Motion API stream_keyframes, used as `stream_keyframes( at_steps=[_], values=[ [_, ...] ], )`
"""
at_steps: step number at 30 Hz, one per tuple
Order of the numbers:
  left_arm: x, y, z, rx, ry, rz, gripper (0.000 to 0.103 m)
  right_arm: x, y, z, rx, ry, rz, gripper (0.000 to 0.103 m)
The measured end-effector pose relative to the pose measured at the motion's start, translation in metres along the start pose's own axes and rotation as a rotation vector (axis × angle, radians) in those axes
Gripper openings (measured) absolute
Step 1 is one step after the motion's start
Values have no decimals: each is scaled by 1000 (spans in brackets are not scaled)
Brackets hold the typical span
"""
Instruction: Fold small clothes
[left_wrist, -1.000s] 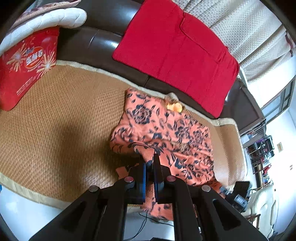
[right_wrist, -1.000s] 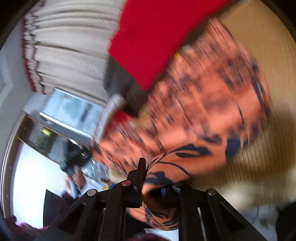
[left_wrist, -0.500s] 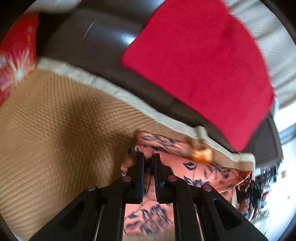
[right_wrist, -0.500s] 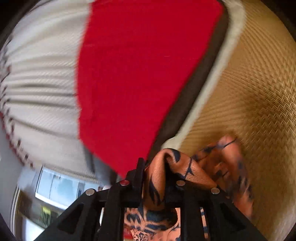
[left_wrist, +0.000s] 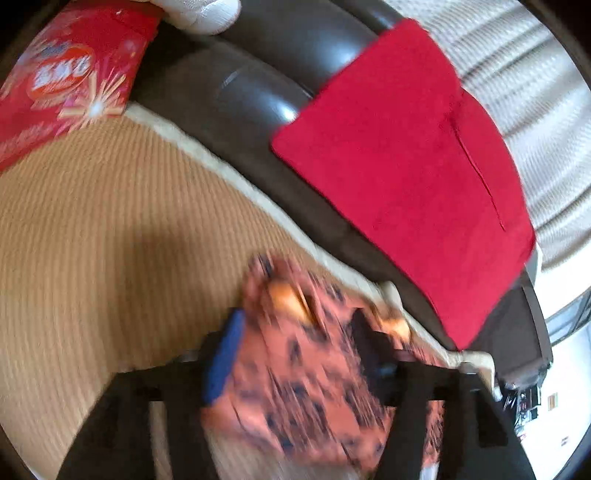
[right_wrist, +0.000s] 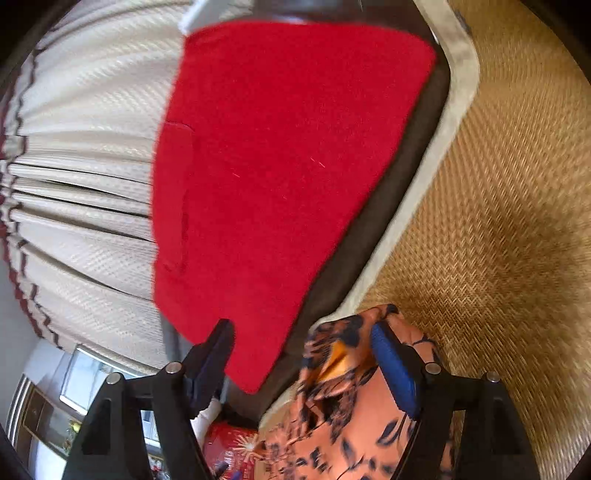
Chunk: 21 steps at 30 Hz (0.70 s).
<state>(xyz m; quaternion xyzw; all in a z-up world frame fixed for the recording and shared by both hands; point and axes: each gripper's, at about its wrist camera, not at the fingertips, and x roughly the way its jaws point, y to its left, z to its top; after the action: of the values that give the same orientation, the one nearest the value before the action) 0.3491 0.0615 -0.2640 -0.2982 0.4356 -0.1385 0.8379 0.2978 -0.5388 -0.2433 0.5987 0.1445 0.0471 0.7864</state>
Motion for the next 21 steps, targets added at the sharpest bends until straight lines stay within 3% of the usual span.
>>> stream_keyframes(
  at_steps=[2,5,9,13,16,18,19,21],
  values=[
    [-6,-8,-31,-17,7,-42,66,-22,8,-7,5,5,64,79],
    [4,-15,-64,-17,77,-7,66,-38,27,-31,-50,72,85,79],
    [16,0,-83,-109,118,18,66,-50,28,-86,-104,218,-1,79],
    [12,20,-87,-185,65,93,64,-65,5,-128,-66,289,-113,77],
    [10,36,-75,-237,11,121,64,-73,-10,-133,-102,220,-323,77],
    [6,48,-67,-259,-23,154,64,-78,-18,-123,-110,168,-407,77],
    [10,54,-63,-267,-28,169,61,-81,-23,-118,-102,143,-431,77],
    [12,61,-59,-296,-32,129,53,-82,-36,-106,-58,157,-398,77]
  ],
)
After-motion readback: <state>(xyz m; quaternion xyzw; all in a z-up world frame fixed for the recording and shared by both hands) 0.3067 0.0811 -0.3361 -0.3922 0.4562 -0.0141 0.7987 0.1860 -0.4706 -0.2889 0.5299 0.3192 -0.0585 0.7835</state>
